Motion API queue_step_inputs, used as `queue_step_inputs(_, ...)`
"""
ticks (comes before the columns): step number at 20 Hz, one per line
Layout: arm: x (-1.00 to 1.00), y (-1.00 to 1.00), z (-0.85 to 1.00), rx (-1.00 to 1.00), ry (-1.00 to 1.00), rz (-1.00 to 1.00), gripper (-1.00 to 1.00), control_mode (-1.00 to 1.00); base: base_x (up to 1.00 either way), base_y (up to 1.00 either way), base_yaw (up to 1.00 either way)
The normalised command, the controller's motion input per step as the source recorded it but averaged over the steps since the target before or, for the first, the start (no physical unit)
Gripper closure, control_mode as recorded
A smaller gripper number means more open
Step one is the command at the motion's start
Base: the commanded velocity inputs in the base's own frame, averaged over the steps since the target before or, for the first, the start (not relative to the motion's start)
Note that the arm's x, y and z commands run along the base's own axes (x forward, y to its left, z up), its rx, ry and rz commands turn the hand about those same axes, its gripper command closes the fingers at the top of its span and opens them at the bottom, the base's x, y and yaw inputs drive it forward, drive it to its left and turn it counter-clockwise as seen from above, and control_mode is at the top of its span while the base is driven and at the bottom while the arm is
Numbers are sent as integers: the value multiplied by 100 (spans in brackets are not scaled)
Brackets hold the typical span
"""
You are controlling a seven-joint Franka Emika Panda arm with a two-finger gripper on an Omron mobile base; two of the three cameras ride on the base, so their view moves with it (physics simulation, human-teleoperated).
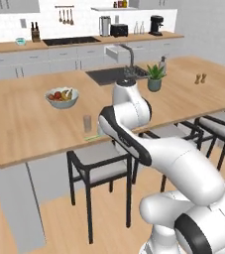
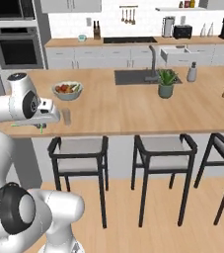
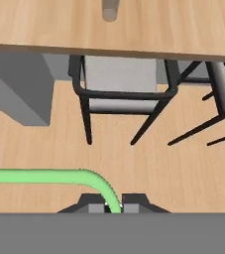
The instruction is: Take a straw from the drawer in front and place it inside the glass cup on the dining counter.
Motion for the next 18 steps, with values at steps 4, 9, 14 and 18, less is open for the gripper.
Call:
queue_step_inputs(4, 0, 0, 0, 0, 0, 0, 100, 100, 85, 41, -10)
queue_step_inputs(9, 0, 0, 0, 0, 0, 0, 100, 100, 82, 46, -9)
queue_step_inputs(14, 0, 0, 0, 0, 0, 0, 100, 100, 77, 64, -9)
queue_step_inputs(18, 24, 31, 9, 0, 1, -5, 100, -100, 13, 16, -2)
